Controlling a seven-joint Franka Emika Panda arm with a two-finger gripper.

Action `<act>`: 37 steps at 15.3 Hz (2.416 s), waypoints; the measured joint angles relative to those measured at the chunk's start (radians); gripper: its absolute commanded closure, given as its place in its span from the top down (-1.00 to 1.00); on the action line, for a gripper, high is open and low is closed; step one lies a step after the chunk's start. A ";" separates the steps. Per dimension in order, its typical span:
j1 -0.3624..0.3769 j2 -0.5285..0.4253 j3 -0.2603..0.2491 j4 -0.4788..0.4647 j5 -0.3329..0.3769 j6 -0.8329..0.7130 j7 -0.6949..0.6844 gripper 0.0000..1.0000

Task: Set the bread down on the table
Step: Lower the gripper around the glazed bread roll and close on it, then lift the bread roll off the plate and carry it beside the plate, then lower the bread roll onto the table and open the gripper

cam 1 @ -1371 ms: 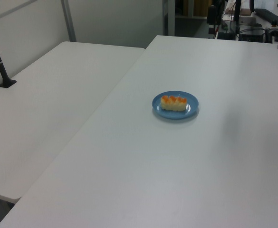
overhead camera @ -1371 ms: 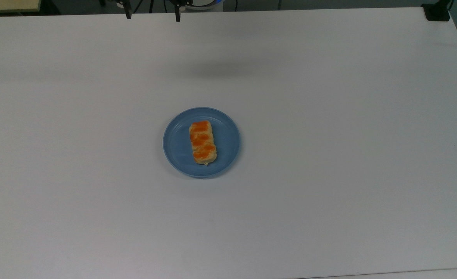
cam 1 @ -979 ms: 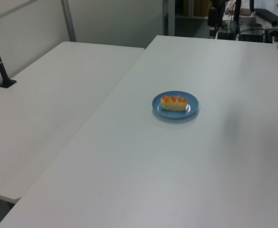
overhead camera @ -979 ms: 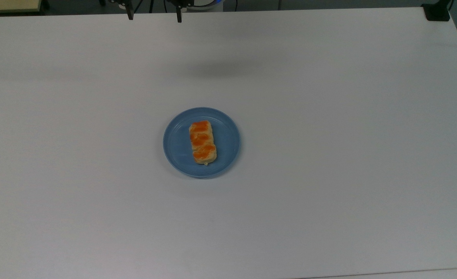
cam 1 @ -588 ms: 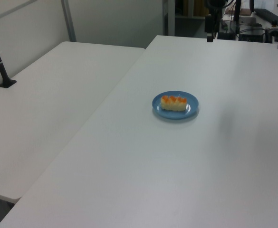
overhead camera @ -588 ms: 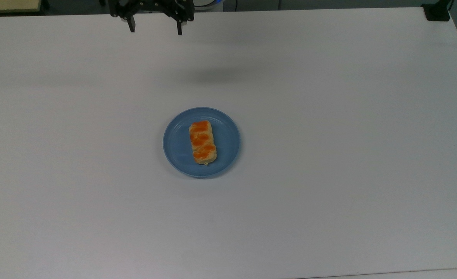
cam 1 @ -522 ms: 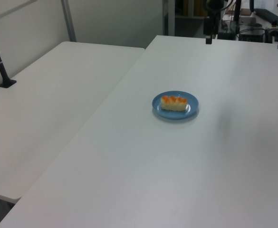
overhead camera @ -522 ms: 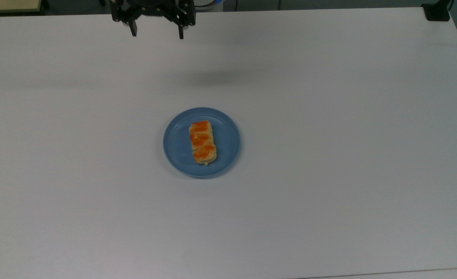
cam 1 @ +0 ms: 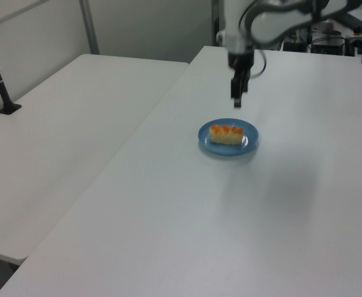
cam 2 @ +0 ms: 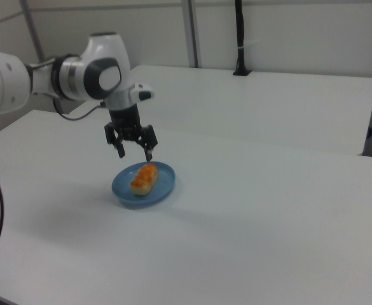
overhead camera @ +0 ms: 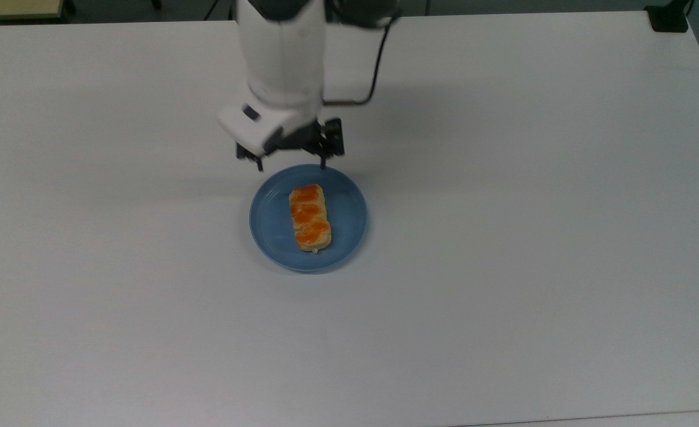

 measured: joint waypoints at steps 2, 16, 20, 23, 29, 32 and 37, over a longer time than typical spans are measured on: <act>0.023 0.060 0.000 0.003 0.000 0.051 0.018 1.00; 0.032 0.173 0.000 0.006 0.000 0.161 0.036 -0.21; 0.032 0.172 0.000 0.018 0.000 0.161 0.036 -0.23; 0.048 0.157 0.001 0.035 0.000 0.160 0.038 -0.23; 0.259 0.127 0.003 0.035 0.000 0.113 0.209 -0.14; 0.320 0.131 0.003 0.030 0.000 0.113 0.270 0.15; 0.349 0.160 0.003 0.025 0.000 0.114 0.292 0.87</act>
